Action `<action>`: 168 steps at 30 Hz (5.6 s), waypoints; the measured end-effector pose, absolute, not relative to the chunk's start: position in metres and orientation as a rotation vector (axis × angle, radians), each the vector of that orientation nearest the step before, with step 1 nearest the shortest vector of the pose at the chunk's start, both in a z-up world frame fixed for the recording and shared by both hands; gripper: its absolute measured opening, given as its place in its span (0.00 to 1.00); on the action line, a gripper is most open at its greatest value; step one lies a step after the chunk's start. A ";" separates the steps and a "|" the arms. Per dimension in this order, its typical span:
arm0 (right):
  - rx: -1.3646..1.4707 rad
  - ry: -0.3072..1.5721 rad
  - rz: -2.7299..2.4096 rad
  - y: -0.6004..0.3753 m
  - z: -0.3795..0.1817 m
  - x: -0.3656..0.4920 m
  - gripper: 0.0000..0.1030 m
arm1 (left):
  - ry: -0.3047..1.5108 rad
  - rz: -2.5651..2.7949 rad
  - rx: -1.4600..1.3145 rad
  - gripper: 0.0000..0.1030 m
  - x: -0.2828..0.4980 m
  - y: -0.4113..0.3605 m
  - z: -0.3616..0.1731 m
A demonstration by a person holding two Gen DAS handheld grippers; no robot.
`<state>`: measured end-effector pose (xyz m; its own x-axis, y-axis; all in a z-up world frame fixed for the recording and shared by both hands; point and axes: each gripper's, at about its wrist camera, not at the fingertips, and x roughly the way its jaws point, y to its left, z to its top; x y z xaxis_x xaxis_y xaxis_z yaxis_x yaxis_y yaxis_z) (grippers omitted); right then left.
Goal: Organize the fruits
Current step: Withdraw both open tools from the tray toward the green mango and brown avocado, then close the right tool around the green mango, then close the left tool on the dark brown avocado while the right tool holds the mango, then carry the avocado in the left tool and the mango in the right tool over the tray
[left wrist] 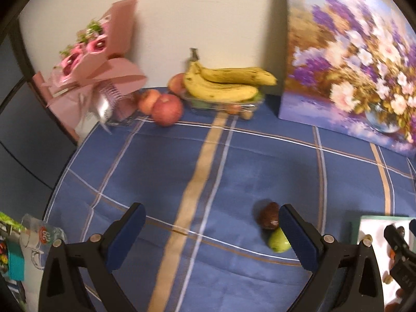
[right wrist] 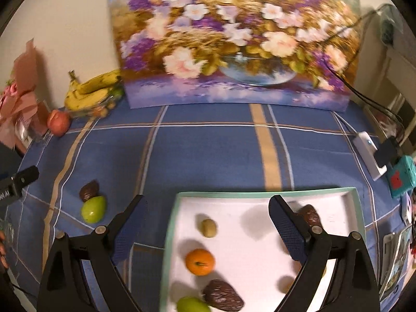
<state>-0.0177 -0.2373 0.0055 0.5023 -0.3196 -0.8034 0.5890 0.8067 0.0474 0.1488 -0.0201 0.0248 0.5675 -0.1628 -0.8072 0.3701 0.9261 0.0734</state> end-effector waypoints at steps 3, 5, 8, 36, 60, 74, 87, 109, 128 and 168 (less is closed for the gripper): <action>0.328 0.901 -0.530 -0.225 0.008 -0.008 0.91 | 0.919 -0.288 0.217 1.00 0.157 -0.004 0.027; 0.332 0.909 -0.505 -0.220 0.009 -0.003 0.91 | 0.931 -0.286 0.183 1.00 0.162 0.006 0.027; 0.345 0.914 -0.451 -0.209 0.010 0.005 0.91 | 0.948 -0.289 0.153 1.00 0.168 0.016 0.025; 0.276 1.041 -0.240 -0.155 -0.052 0.077 0.91 | 1.101 -0.290 0.176 1.00 0.207 0.017 -0.033; 0.116 1.068 -0.135 -0.114 -0.084 0.110 0.61 | 1.132 -0.327 0.140 1.00 0.218 0.008 -0.050; 0.140 1.071 -0.139 -0.123 -0.078 0.104 0.52 | 1.165 -0.382 0.088 1.00 0.213 -0.006 -0.052; 0.202 1.039 -0.233 -0.173 -0.052 0.079 0.41 | 1.178 -0.484 0.093 0.91 0.193 -0.049 -0.061; 0.231 1.011 -0.179 -0.181 -0.067 0.080 0.43 | 1.259 -0.531 -0.019 0.36 0.188 -0.063 -0.088; 0.179 0.997 -0.181 -0.180 -0.078 0.101 0.54 | 1.250 -0.478 -0.033 0.36 0.198 -0.050 -0.086; 0.336 0.938 -0.312 -0.209 0.013 -0.025 0.54 | 1.101 -0.549 0.037 0.36 0.083 -0.051 -0.001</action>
